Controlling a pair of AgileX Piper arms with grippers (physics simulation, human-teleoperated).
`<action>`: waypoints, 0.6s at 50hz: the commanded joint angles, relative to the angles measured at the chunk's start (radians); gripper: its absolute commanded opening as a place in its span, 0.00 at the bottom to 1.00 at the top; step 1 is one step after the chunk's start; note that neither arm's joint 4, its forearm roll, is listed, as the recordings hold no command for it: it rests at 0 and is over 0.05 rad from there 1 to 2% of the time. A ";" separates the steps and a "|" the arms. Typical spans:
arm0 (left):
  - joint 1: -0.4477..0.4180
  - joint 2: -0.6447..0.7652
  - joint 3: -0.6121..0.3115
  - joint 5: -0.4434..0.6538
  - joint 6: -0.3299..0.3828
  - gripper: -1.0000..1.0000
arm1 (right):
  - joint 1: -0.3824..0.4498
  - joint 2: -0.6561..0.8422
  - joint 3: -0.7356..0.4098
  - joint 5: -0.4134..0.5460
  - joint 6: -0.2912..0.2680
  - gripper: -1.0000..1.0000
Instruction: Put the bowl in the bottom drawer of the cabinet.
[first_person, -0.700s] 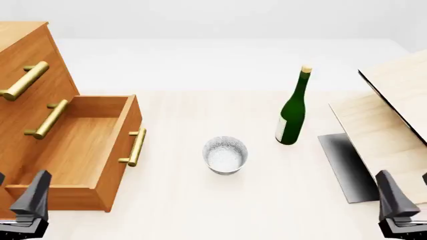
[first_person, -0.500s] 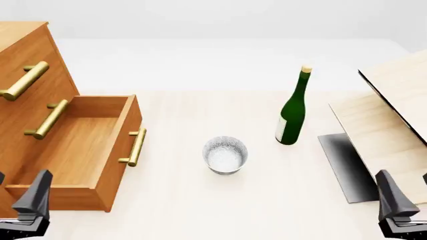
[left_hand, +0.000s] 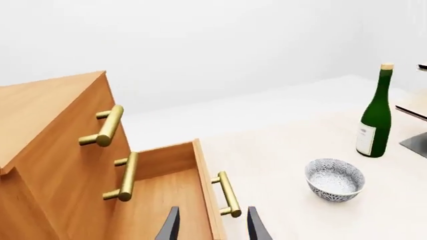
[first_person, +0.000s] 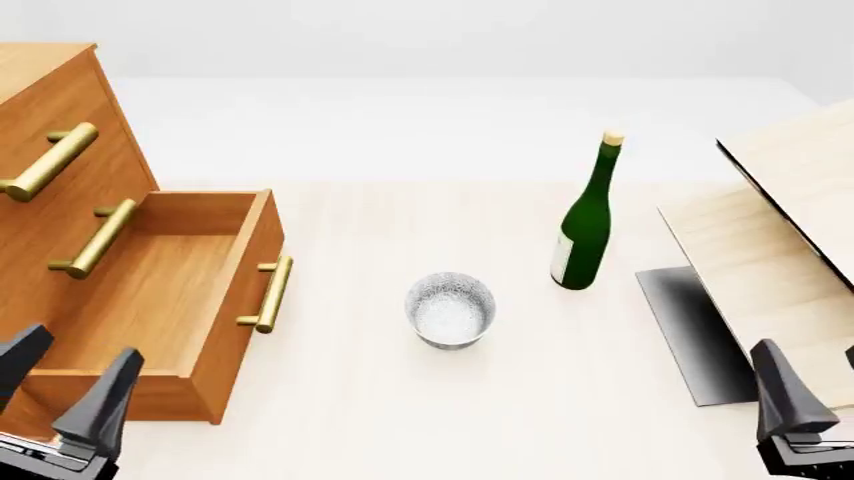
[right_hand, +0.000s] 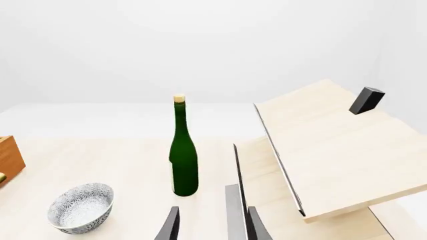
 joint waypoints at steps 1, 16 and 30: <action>-0.137 0.068 -0.039 -0.022 0.044 1.00 | 0.000 0.001 0.001 -0.002 0.000 1.00; -0.312 0.423 -0.194 -0.172 0.002 1.00 | 0.000 0.002 0.000 -0.002 0.000 1.00; -0.434 0.672 -0.451 -0.126 0.079 1.00 | 0.000 0.001 0.000 -0.001 0.000 1.00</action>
